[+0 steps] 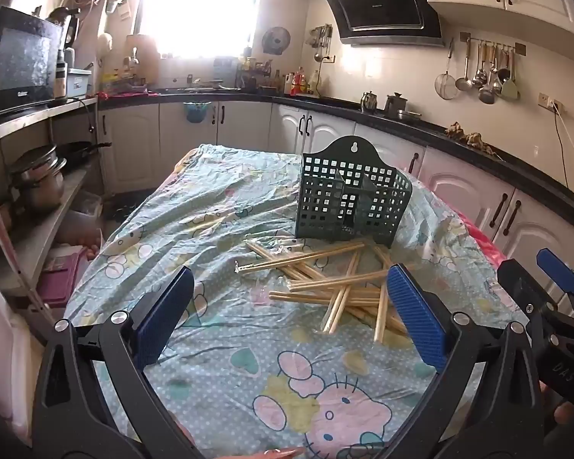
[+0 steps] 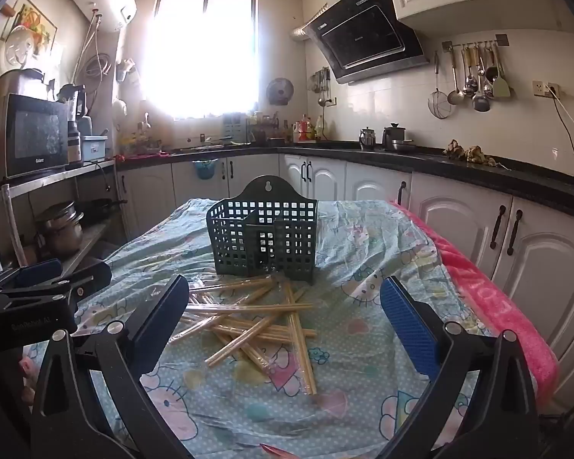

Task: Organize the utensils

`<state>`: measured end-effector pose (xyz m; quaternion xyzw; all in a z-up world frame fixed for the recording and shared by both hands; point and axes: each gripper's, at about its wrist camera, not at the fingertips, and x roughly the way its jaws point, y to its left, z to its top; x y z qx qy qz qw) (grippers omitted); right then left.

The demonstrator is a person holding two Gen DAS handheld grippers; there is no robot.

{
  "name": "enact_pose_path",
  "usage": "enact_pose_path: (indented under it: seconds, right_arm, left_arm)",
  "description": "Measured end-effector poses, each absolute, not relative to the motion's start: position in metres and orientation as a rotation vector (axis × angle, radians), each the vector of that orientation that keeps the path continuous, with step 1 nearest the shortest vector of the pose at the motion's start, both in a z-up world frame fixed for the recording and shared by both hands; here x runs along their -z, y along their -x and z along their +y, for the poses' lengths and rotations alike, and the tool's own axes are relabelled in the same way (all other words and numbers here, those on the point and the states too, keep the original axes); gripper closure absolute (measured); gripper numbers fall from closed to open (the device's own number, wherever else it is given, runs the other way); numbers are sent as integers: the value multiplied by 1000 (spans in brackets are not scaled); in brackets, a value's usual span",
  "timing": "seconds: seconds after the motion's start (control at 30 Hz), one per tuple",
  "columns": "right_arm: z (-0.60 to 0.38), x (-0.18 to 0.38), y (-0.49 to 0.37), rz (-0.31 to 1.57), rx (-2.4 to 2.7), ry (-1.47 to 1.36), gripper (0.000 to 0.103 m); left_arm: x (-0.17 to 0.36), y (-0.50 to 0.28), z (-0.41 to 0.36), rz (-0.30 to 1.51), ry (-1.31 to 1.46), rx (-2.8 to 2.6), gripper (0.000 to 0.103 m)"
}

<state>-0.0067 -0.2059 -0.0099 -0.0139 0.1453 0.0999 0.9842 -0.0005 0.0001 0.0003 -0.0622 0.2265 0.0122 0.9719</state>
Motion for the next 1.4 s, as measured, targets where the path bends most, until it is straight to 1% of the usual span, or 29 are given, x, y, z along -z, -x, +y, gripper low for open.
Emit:
enact_pose_path:
  seconds: [0.33, 0.5, 1.4]
  right_arm:
    - [-204, 4, 10, 288, -210, 27, 6]
    - [-202, 6, 9, 283, -212, 30, 6]
    - [-203, 3, 13, 269, -211, 27, 6]
  left_arm:
    - [-9, 4, -2, 449, 117, -10, 10]
    - [-4, 2, -2, 446, 115, -12, 10]
    - [-8, 4, -2, 436, 112, -10, 10]
